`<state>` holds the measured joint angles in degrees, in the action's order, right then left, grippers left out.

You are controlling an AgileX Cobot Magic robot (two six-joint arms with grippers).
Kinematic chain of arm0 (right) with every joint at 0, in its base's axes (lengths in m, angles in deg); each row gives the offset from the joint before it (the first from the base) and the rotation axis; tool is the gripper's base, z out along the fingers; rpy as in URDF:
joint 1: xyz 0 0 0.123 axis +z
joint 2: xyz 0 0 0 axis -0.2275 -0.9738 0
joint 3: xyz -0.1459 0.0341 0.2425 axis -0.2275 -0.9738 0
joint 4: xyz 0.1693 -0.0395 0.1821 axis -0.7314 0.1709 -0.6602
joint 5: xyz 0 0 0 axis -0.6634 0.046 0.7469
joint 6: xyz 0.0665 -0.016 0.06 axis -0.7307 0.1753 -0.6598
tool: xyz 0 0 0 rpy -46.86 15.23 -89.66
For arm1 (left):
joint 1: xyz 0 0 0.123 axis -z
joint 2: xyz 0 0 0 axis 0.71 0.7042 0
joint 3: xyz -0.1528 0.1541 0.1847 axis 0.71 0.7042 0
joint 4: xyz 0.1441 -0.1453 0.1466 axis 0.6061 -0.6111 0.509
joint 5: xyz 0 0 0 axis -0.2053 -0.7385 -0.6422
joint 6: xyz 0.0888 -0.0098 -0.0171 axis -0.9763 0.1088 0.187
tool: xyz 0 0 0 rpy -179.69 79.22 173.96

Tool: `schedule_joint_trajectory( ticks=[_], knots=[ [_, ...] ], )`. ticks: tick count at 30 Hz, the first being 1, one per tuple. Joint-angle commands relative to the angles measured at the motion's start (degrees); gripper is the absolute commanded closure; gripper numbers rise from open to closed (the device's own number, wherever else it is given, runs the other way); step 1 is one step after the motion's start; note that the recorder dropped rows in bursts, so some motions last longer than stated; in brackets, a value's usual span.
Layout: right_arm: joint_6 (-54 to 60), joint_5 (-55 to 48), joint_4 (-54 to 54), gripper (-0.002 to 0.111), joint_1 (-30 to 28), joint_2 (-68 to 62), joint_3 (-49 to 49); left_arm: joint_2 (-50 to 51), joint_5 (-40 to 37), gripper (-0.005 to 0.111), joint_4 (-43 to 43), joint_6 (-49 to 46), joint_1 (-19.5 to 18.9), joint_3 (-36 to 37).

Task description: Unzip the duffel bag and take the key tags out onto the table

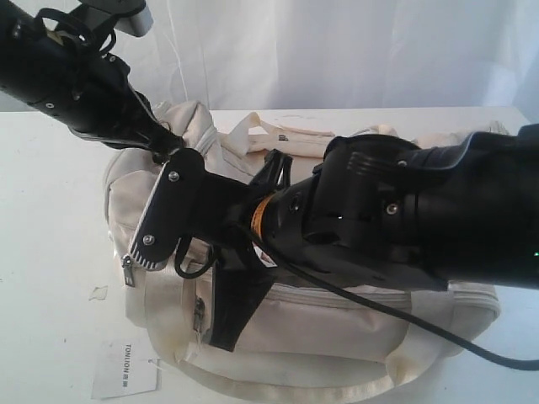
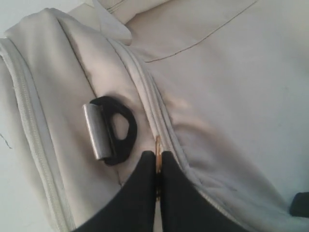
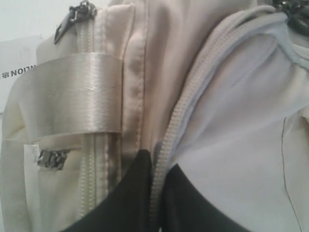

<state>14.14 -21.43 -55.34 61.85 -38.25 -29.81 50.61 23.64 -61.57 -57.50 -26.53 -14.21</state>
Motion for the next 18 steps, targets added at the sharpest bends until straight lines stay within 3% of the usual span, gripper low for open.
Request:
schedule_joint_trajectory(
  ticks=[1,18],
  knots=[
    [-0.3,-0.5,-0.5,0.108,1.5,0.1,-0.5,1.2,4.7,0.107,-0.8,-0.3,0.3,-0.3],
    [-0.5,-1.3,-0.5,0.108,1.5,0.1,-0.5,4.8,14.7,0.107,0.1,-1.3,0.3,-0.3]
  ],
)
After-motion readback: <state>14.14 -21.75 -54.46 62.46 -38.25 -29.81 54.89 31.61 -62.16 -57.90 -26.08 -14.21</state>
